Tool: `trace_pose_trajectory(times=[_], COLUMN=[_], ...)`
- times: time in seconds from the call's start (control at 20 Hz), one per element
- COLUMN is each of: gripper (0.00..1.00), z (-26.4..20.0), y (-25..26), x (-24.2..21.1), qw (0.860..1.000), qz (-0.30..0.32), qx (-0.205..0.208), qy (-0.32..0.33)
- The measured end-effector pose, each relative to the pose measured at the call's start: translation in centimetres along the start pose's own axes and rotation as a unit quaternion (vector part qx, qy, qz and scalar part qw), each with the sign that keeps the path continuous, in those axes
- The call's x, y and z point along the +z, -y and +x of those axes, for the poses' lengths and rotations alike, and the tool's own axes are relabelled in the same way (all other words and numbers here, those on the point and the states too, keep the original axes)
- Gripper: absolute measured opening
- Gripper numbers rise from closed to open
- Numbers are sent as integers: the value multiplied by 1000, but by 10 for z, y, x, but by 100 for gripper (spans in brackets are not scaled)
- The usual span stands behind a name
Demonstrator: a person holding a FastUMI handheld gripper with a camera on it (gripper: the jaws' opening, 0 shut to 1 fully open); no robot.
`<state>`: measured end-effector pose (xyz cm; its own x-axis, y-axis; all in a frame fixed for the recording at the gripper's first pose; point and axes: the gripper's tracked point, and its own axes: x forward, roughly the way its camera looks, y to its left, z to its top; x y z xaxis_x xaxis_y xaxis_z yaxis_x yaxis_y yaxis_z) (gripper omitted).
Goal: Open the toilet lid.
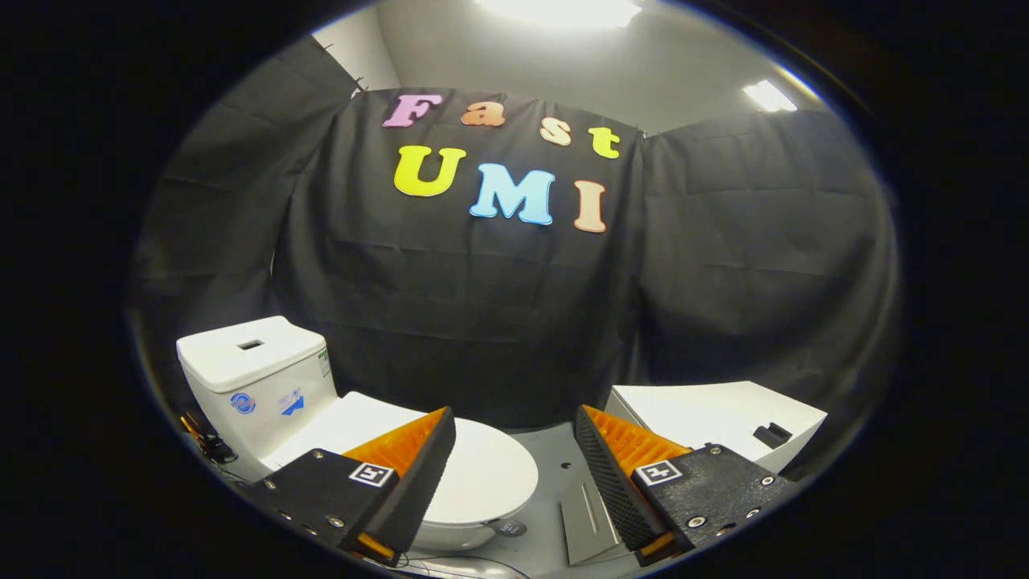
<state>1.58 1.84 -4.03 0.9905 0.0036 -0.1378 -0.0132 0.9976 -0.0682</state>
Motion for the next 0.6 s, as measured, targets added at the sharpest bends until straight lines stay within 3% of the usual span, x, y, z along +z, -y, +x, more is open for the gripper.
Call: trace_pose_trajectory(times=[0.3,0.6], gripper=[93,93], z=[4,10], y=[-9,-18], x=[-36,-72], qw=[998,986], qz=[11,128], qx=[16,44], qy=[-52,-99])
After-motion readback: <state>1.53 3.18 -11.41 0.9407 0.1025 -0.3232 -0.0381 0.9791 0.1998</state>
